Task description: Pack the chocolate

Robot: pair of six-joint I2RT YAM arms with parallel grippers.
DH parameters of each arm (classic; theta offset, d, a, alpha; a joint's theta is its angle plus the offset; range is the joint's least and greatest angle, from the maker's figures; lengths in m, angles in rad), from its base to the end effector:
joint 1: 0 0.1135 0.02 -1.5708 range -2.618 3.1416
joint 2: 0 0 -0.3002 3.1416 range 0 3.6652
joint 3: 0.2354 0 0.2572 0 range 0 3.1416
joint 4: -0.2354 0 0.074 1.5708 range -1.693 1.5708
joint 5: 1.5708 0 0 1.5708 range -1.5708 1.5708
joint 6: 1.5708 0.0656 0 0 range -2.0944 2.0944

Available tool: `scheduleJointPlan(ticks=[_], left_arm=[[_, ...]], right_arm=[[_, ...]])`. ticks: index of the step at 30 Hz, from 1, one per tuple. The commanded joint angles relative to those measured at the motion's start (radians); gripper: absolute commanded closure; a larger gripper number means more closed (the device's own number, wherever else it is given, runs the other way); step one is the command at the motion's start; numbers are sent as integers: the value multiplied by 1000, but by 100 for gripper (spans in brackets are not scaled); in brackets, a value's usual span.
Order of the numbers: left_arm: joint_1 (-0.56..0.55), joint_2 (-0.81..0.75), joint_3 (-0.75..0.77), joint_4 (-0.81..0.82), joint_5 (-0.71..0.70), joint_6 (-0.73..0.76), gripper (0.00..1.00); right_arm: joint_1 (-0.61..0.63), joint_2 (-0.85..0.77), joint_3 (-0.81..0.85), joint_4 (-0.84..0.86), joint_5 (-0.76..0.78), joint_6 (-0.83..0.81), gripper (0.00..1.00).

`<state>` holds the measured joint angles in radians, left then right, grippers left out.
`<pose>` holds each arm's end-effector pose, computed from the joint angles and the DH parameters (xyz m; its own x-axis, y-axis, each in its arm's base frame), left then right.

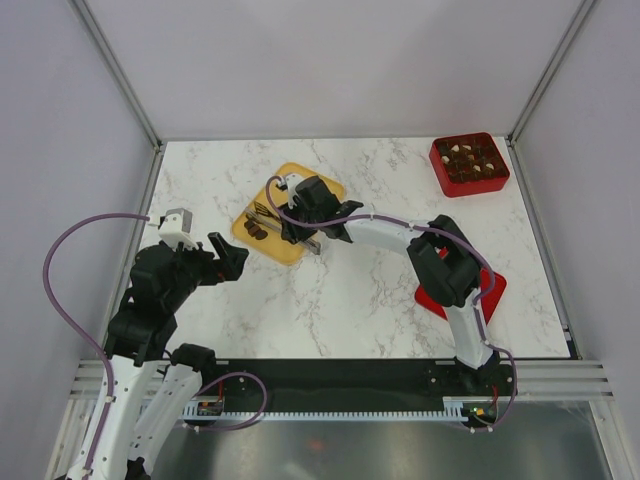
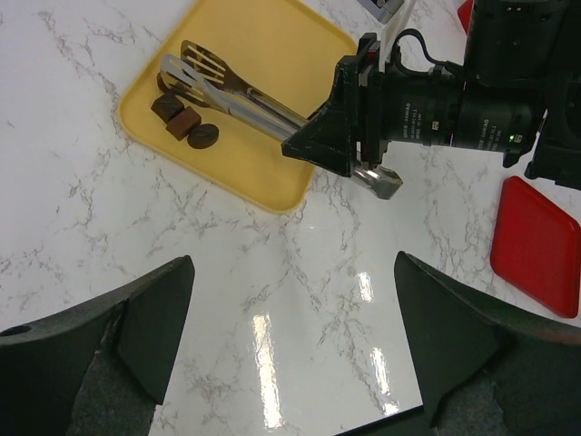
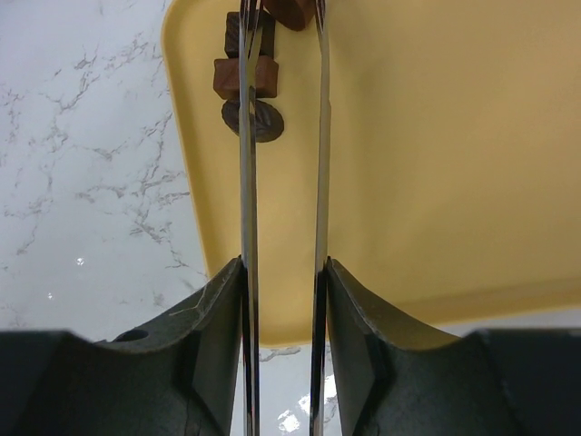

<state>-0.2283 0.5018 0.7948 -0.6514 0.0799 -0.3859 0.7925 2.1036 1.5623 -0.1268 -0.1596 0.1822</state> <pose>0.1054 -0.0299 0.3387 -0.4289 -0.2855 -0.8571 0.1479 0.9138 -0.3784 0.3623 0.3824 0.2087 -0.5710 -0.3243 -0.7542 -0.6987 0.6742 0.2391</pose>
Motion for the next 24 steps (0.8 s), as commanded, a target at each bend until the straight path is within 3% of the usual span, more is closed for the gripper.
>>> scheduleJointPlan(ticks=[1,12,19,24], left_arm=[[6,-6,-8,29,-14,13,0],[6,-2,-6,30,-12,12,0],[4,-3,-6,29,-14,12,0],[6,-5,-8,29,-14,12,0]], right_arm=[[1,6,39,38,-4,-13,54],[1,18,65,23,3,-16,54],[-1,-20,51,4,51,-18,69],[-28,-105,4,-10,69,-7,73]])
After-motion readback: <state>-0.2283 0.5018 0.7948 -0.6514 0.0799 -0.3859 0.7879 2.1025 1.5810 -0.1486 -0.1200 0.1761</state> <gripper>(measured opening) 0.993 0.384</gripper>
